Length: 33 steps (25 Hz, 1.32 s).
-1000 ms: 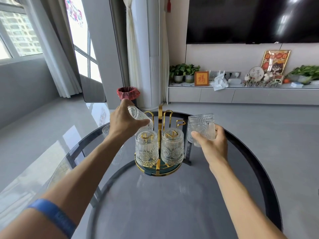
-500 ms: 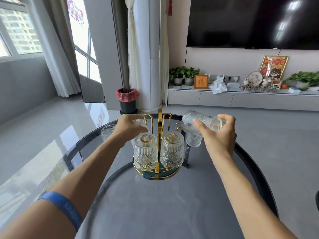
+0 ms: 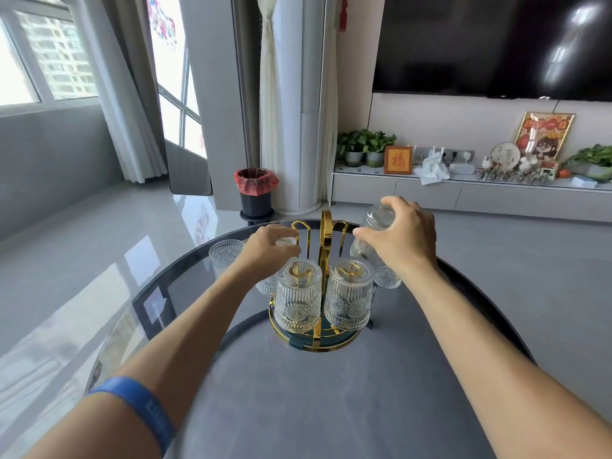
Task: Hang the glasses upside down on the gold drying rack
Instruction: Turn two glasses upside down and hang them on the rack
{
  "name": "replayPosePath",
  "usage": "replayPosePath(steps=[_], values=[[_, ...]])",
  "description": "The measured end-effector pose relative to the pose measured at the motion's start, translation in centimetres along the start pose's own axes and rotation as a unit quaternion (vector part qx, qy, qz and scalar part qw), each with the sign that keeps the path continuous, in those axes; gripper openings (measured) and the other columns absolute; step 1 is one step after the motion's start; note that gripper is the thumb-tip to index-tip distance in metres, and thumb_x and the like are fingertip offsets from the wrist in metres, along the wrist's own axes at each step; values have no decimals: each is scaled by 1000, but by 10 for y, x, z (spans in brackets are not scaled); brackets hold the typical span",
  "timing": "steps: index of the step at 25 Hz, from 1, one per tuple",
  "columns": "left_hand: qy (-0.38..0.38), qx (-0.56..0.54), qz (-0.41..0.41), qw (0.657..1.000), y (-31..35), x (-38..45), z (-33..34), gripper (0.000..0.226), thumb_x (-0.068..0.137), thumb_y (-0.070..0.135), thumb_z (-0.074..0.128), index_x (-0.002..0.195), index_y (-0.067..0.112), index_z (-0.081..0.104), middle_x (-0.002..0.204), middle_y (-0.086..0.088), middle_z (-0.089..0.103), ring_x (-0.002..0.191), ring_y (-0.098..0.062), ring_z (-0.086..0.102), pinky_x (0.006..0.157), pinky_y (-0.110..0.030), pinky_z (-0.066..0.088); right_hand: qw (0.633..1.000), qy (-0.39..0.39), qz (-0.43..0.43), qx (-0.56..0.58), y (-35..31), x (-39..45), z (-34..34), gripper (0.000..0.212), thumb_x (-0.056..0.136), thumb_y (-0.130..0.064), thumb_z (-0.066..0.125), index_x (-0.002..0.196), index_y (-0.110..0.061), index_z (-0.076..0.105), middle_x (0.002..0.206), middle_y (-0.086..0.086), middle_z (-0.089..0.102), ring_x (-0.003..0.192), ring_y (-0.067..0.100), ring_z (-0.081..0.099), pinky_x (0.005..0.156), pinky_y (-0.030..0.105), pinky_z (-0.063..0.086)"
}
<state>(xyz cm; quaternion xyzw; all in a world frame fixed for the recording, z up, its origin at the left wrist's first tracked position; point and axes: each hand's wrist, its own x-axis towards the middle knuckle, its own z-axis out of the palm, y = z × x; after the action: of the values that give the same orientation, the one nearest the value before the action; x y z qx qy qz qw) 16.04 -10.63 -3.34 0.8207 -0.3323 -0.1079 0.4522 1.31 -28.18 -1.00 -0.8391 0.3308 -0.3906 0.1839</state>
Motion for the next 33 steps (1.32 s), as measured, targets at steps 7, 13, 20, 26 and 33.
replayPosePath(steps=[7,13,20,26,33], values=[[7,19,54,998,-10,2,1,36,94,16,51,126,15,67,138,-3,58,120,-22,57,104,-45,43,985,-155,-41,-60,7,9,19,69,60,-51,81,118,-23,56,120,5,62,109,28,50,74,32,37],[20,49,68,996,-11,8,8,37,96,10,44,123,15,69,137,-5,59,123,-23,54,104,-43,41,975,-222,7,0,22,4,27,57,77,-59,63,124,-27,58,129,3,59,109,22,55,78,30,40],[181,-38,80,980,-13,-7,8,36,100,22,47,132,13,60,134,-7,60,116,-15,55,96,-30,43,986,-150,1,71,38,-12,32,51,95,-50,37,135,-21,52,138,5,52,119,23,51,91,31,38],[297,-7,-61,953,-59,-5,0,53,97,27,45,149,19,37,151,-9,40,136,-28,35,111,-42,26,991,-41,93,87,72,-15,39,50,96,-41,41,138,-13,47,144,12,47,129,30,43,99,35,34],[259,61,-186,946,-116,27,1,106,69,19,76,154,19,14,158,-10,25,142,-33,27,112,-51,30,990,-33,112,78,102,-21,81,50,95,-39,39,140,-17,43,146,9,44,125,32,45,100,42,36]])
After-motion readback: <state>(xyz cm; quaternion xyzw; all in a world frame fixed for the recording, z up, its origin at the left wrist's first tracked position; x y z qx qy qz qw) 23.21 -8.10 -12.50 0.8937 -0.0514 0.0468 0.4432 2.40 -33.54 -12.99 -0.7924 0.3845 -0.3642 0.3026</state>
